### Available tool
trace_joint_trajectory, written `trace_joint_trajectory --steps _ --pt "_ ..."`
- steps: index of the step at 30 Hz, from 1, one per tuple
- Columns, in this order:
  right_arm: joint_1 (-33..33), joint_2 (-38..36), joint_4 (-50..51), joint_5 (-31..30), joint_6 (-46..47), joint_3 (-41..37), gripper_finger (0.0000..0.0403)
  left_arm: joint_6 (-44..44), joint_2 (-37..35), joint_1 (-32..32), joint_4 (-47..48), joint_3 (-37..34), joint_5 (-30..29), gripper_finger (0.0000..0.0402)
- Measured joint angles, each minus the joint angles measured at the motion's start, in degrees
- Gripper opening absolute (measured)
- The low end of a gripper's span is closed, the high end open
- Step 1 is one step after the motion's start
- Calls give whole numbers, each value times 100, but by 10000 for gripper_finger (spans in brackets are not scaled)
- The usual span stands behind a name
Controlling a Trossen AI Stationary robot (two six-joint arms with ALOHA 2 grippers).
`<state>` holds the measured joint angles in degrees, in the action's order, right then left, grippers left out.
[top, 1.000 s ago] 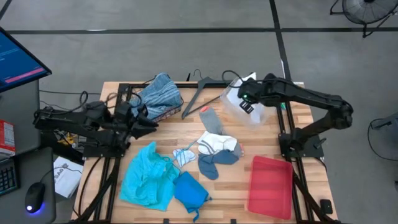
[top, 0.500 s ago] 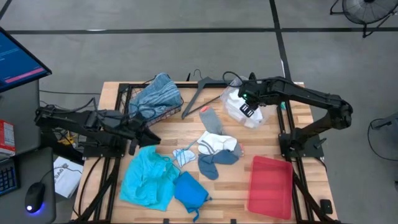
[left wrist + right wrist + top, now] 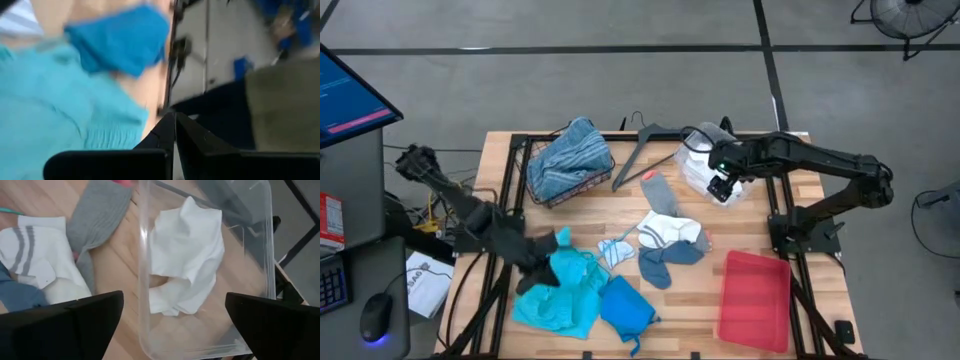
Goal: Pick & Place Cloths
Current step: Put the light blue shorts into the transparent bin
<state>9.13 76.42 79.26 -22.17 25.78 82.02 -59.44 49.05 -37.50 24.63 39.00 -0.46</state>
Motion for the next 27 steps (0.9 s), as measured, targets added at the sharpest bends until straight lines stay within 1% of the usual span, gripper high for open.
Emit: trace_joint_trajectory --steps 2,6,8,11,14,16,19,22,27 --pt "-107 18 -24 -20 2 0 345 -54 303 -343 60 0 -176 0" --pt "-259 42 -66 -26 0 0 337 -49 890 -885 383 0 -975 0" --pt "-325 42 -86 -34 24 0 333 132 1103 -1064 370 0 -1255 1" --pt "-383 42 -96 -36 75 0 330 409 1237 -1248 318 0 -1273 7" --pt "-392 42 -100 -36 85 0 330 779 1243 -1345 98 0 -1274 28" --pt "-392 42 -118 -36 85 0 330 1257 1223 -1404 -242 0 -1276 51" --pt "-392 42 -230 -38 83 0 331 1837 1219 -1422 -727 0 -1275 97" --pt "-392 42 -242 -38 83 0 330 2268 1219 -1422 -987 0 -1277 155" --pt "-392 42 -273 -38 83 0 329 3338 1219 -1421 -977 2 -1313 262"
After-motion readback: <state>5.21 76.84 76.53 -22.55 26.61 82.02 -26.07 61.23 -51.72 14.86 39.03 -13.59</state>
